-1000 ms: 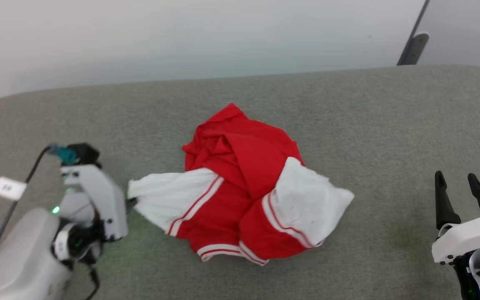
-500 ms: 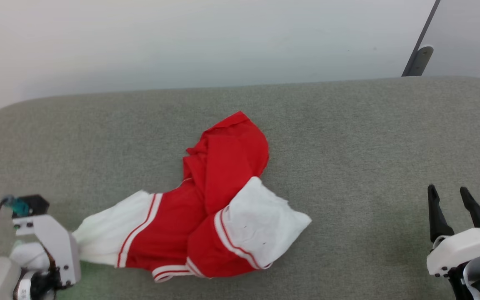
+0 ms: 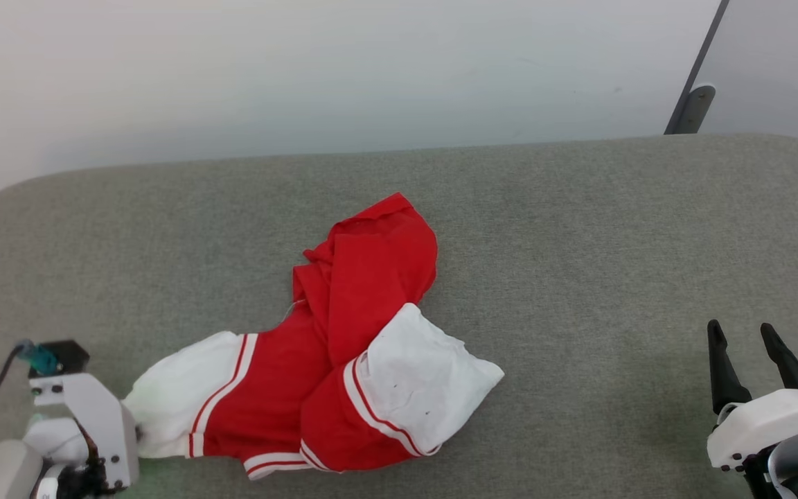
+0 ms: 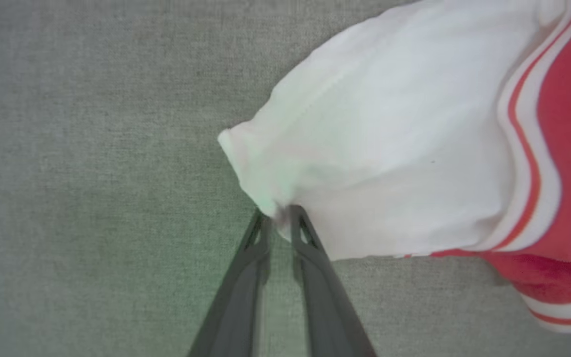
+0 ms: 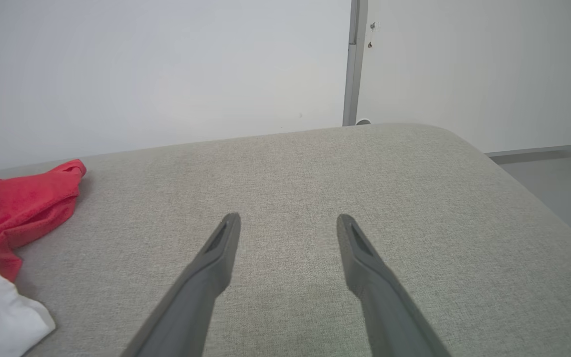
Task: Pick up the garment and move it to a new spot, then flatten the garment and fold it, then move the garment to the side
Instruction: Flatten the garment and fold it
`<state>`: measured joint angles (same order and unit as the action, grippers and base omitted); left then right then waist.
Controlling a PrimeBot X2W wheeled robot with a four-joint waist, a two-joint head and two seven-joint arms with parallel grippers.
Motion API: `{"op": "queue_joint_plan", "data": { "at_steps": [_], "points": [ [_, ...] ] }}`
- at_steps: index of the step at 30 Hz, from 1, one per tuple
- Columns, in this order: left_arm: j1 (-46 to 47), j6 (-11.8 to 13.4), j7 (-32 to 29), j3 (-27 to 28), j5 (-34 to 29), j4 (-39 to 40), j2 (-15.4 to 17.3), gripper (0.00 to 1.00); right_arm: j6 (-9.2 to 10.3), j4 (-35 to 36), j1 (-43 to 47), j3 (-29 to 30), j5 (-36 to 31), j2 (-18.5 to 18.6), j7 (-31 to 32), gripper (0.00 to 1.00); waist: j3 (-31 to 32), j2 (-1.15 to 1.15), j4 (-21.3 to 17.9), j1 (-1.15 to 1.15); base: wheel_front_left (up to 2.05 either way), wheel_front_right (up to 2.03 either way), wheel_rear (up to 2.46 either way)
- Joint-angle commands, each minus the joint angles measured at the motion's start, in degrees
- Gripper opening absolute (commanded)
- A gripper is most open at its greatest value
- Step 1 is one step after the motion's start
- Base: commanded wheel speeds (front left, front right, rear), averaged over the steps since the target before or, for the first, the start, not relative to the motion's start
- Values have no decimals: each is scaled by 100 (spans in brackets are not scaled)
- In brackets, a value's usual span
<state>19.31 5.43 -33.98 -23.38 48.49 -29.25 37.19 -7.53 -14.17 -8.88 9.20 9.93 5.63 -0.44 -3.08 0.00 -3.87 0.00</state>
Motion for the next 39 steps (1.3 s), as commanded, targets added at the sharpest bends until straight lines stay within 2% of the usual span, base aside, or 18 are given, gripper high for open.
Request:
{"op": "queue_joint_plan", "data": {
  "at_steps": [1,10,19,27,35,39],
  "points": [
    [56,-42,89,40,8,75,0,100,8,21,37,-19,23,26,7,100,12,0,40,0,0,0,0],
    [21,-40,497,132,-38,564,-3,100,8,43,67,-221,127,92,78,100,37,0,308,0,0,0,0],
    [-251,148,1888,465,-298,1105,-80,100,8,18,34,-715,352,235,264,100,44,0,655,0,0,0,0],
    [-655,238,3154,739,-445,1413,-276,100,8,-26,-39,-1455,765,495,603,100,-26,0,968,0,0,0,0],
    [-902,224,3898,853,-454,1596,-506,100,8,-75,-264,-2263,1376,900,1275,100,-227,0,1271,0,0,0,0],
    [-920,195,4120,880,-425,1618,-611,100,8,-57,-324,-2470,1593,1023,1520,100,-311,0,1385,0,0,0,0]
  ]
}}
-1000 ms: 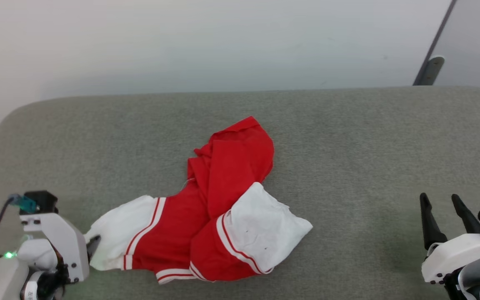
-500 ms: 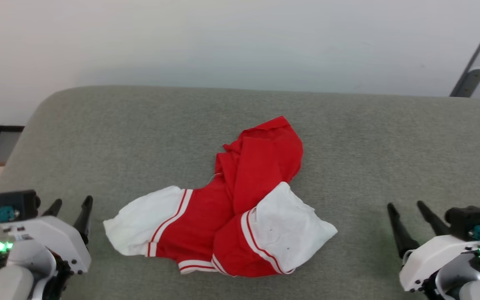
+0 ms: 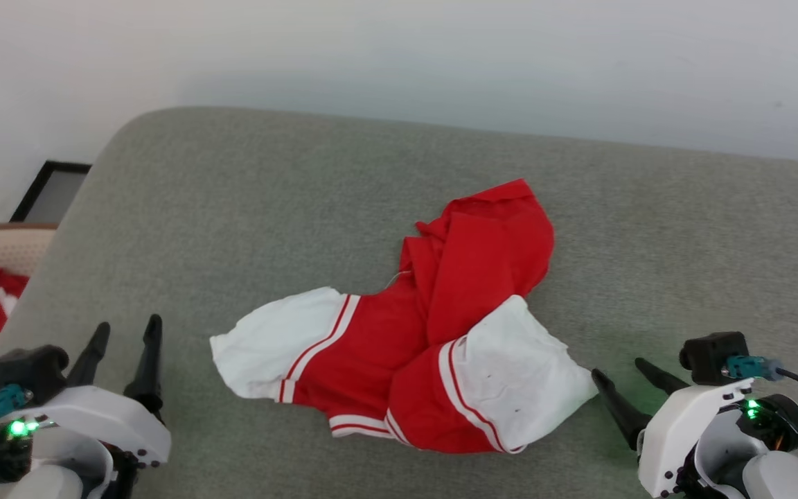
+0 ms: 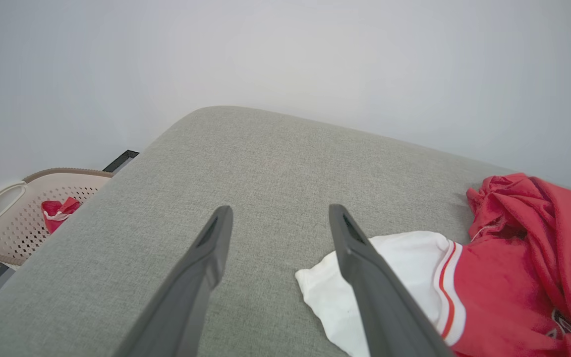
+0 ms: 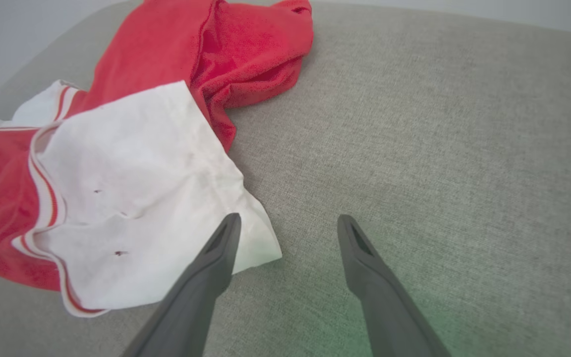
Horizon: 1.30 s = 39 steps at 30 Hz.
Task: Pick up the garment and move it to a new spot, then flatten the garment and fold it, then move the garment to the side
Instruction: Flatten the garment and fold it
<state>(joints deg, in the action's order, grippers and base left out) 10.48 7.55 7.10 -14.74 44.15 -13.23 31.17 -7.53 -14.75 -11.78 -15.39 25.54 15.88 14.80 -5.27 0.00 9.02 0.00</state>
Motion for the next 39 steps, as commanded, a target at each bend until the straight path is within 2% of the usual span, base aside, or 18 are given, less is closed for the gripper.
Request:
{"op": "queue_joint_plan", "data": {
  "at_steps": [1,9,15,16,17,25,30,39],
  "points": [
    [-39,-26,53,12,16,8,-33,100,8,5,-60,-81,98,41,77,100,-122,0,134,0,0,0,0],
    [75,-112,268,-19,106,-161,-250,100,8,-120,-250,-438,381,313,670,100,-325,0,408,0,0,0,0],
    [208,-208,338,-80,119,-356,-344,100,8,-598,-465,-678,45,349,857,100,-400,0,551,0,0,0,0],
    [224,-235,352,-83,126,-381,-357,100,8,-694,-500,-710,-19,345,877,44,-402,0,565,0,0,0,0],
    [235,-251,360,-80,144,-406,-365,100,8,-766,-541,-694,-58,315,822,0,-402,0,571,0,0,0,0],
    [161,-354,450,-41,192,-562,-318,100,9,-786,-554,-350,-36,323,670,0,-253,0,487,0,0,0,0],
    [42,-357,482,-8,217,-548,-247,100,9,-336,-327,109,100,424,855,0,-134,0,330,0,0,0,0],
    [-28,-326,460,-22,202,-448,-170,100,9,594,424,1335,50,564,1441,0,-129,0,95,0,0,0,0]
  ]
}}
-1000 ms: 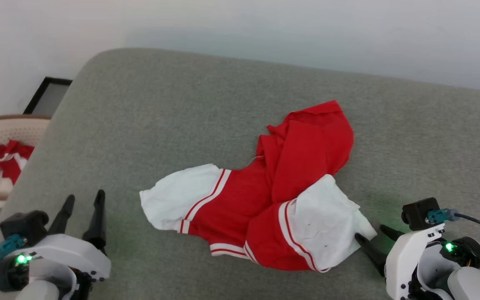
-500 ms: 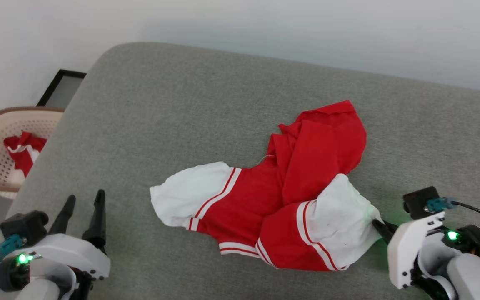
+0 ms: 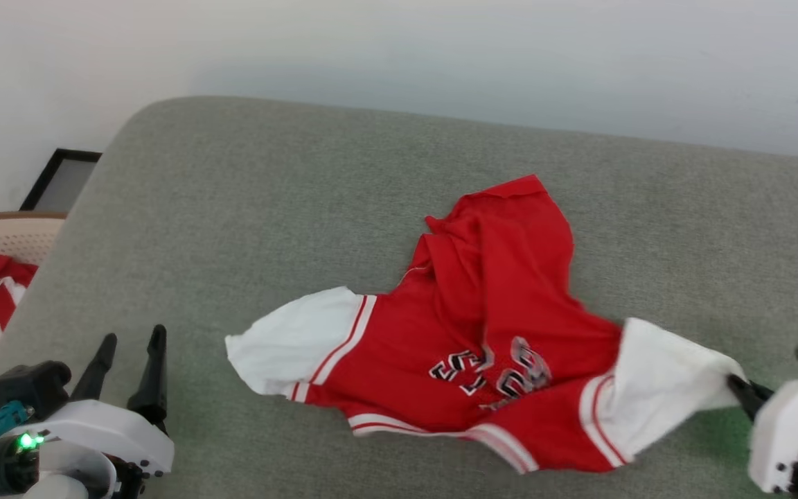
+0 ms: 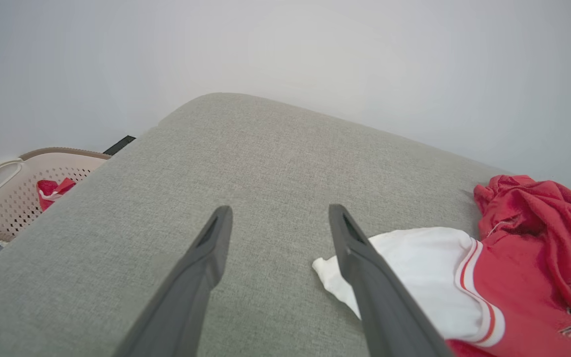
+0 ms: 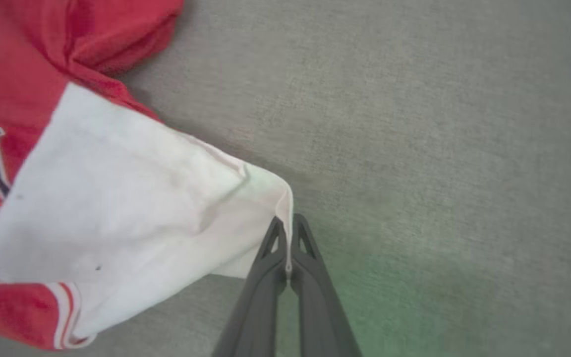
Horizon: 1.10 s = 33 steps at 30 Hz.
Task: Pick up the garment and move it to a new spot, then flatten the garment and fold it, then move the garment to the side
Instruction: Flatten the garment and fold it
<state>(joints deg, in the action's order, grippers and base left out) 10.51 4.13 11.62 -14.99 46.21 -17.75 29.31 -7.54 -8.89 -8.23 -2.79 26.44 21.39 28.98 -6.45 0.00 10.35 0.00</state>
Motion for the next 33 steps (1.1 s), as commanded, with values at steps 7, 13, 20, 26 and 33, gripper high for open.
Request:
{"op": "queue_joint_plan", "data": {
  "at_steps": [7,13,20,26,33],
  "points": [
    [83,-16,-10,-50,-27,-27,15,100,10,-361,333,787,-574,-207,273,0,-32,0,-139,0,0,0,0],
    [158,-99,-83,-132,-39,-88,62,100,10,-803,97,778,-639,-389,89,100,-6,0,-229,0,0,0,0],
    [283,-247,-407,-241,8,-1,228,100,10,-572,-37,740,-469,-358,-110,100,56,0,-407,0,0,0,0],
    [452,-435,-1201,-441,159,170,465,100,10,-81,80,1030,-602,-414,-359,100,119,0,-624,0,0,0,0],
    [619,-558,-2416,-814,319,319,728,100,10,338,188,1493,-960,-705,-755,100,167,0,-831,0,0,0,0]
  ]
}}
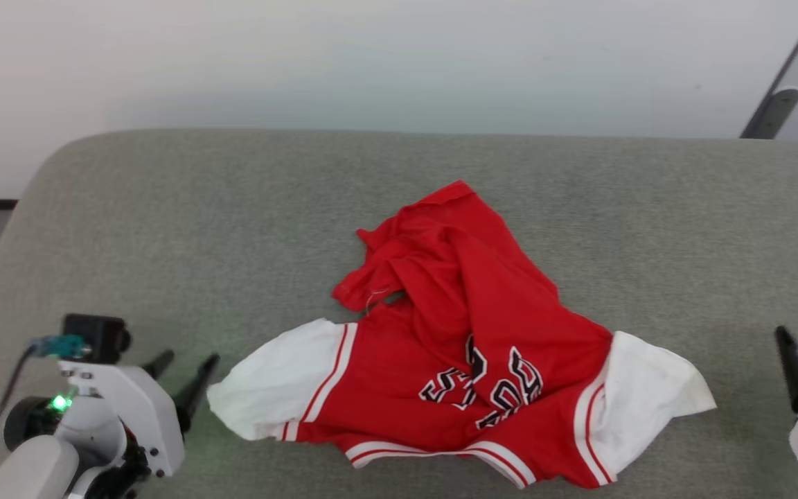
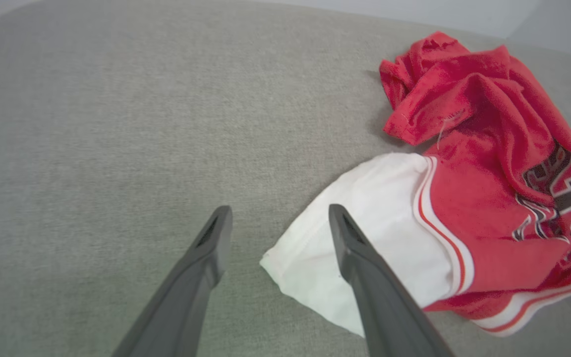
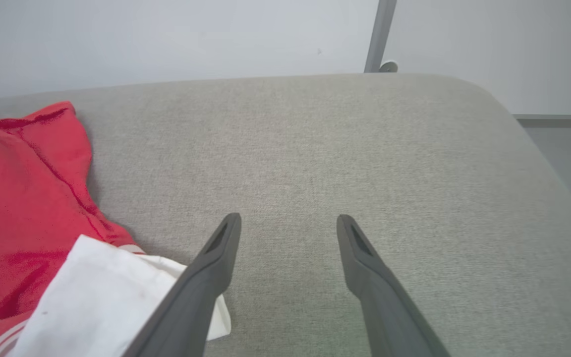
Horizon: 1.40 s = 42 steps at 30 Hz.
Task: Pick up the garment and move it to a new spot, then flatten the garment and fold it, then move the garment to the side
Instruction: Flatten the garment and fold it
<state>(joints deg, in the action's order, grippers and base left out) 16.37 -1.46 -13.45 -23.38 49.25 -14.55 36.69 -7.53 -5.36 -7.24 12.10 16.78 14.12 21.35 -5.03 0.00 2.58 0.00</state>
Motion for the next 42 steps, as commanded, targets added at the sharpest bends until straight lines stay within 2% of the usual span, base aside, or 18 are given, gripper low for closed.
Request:
{"op": "queue_joint_plan", "data": {
  "at_steps": [1,10,18,21,25,26,27,28,36,42],
  "points": [
    [80,30,-318,-108,26,7,68,100,8,127,104,127,-144,-90,-179,100,36,0,-123,0,0,0,0],
    [85,201,-1169,-345,177,-151,124,100,8,549,195,339,-475,-427,-1028,100,21,0,-401,0,0,0,0],
    [278,152,-1559,-595,111,-691,35,100,8,801,336,193,-656,-612,-1715,100,-60,0,-547,0,0,0,0],
    [388,115,-1604,-658,85,-952,-17,100,8,842,374,92,-685,-676,-1810,100,-93,0,-591,0,0,0,0],
    [538,44,-1694,-748,100,-1370,-159,100,8,817,458,-96,-603,-669,-1640,100,-164,0,-631,0,0,0,0],
    [571,35,-1736,-762,124,-1479,-205,94,8,797,467,-183,-589,-618,-1539,100,-180,0,-634,0,0,0,0],
    [606,-6,-1805,-798,140,-1591,-241,36,8,801,472,-273,-552,-561,-1453,100,-199,0,-631,0,0,0,0],
    [636,-33,-1867,-830,166,-1680,-279,0,8,814,473,-331,-505,-517,-1383,100,-217,0,-626,0,0,0,0],
    [1013,-256,-1865,-890,223,-2089,-525,0,8,582,377,-773,-47,-271,-476,100,-417,0,-534,0,0,0,0],
    [1239,-361,-1706,-941,173,-2274,-637,0,8,157,148,-1014,349,-78,286,100,-549,0,-391,0,0,0,0]
  ]
}}
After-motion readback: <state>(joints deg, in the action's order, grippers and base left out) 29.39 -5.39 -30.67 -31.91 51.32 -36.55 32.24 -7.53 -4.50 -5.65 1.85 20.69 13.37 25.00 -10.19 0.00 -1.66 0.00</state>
